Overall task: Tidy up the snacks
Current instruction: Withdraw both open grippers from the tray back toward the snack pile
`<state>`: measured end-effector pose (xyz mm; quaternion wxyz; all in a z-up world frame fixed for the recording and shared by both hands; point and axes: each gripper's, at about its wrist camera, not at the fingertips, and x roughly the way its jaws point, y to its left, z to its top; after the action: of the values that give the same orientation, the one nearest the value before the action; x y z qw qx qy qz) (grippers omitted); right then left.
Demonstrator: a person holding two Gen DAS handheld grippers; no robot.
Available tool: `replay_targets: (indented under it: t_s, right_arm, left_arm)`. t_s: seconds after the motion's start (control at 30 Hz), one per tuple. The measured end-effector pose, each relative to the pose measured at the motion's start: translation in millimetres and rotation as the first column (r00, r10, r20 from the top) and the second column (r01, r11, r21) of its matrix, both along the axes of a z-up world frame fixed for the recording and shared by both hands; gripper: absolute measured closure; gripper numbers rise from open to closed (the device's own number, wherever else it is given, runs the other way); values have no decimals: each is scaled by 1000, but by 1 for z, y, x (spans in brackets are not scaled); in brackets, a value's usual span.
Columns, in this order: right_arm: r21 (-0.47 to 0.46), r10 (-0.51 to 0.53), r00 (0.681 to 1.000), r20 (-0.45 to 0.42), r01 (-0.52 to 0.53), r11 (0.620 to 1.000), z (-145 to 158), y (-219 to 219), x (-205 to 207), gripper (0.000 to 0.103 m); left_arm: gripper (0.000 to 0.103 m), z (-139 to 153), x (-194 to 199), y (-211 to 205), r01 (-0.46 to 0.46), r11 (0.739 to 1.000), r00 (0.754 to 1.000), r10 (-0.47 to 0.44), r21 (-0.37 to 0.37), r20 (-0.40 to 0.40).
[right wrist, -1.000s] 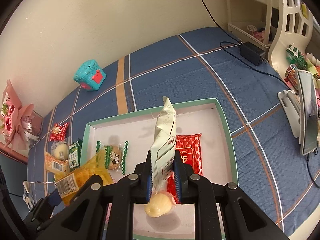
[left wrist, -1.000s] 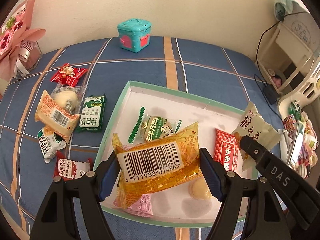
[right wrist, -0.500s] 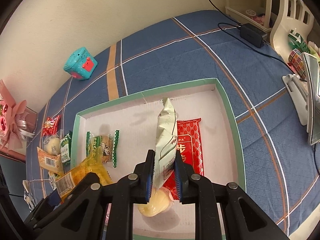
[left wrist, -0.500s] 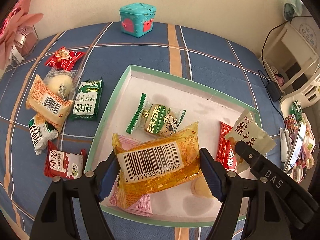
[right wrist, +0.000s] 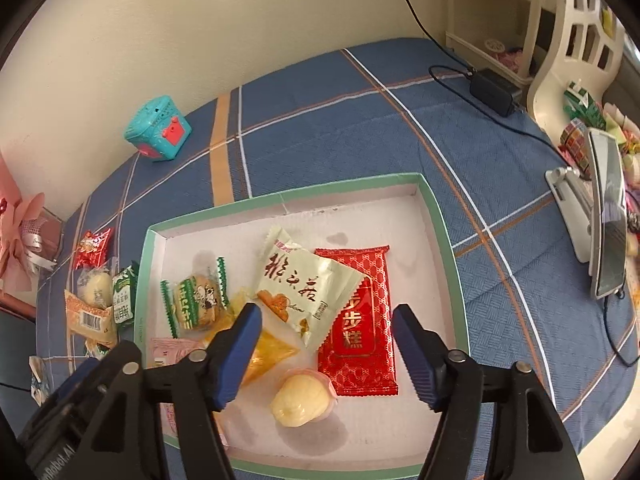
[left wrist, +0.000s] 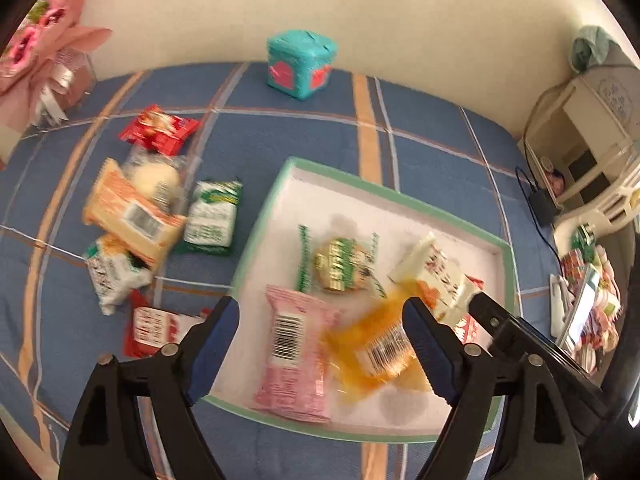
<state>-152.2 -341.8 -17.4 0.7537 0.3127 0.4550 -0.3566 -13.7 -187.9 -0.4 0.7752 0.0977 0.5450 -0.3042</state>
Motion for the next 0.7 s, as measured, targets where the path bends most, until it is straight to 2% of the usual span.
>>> replay_targets:
  t_s: [0.07, 0.2, 0.3, 0.5, 0.7]
  right_arm:
    - [-20, 19, 1000, -2, -19, 1000, 5, 6, 3, 22]
    - [-58, 60, 998, -6, -61, 996, 11, 19, 10, 0]
    - [-87, 98, 995, -1, -97, 991, 17, 31, 15, 0]
    - [-104, 179, 984, 14, -177, 979, 25, 56, 33, 0]
    - [-95, 234, 972, 19, -231, 968, 22, 76, 52, 0]
  left_arm:
    - [8, 6, 7, 13, -42, 999, 999, 41, 2, 34]
    - [8, 14, 26, 39, -134, 991, 986, 132, 17, 97]
    - [8, 19, 40, 60, -192, 981, 973, 186, 29, 134]
    - [8, 29, 56, 85, -234, 972, 953, 222, 34, 207]
    - [8, 33, 63, 98, -273, 961, 938, 259, 32, 230]
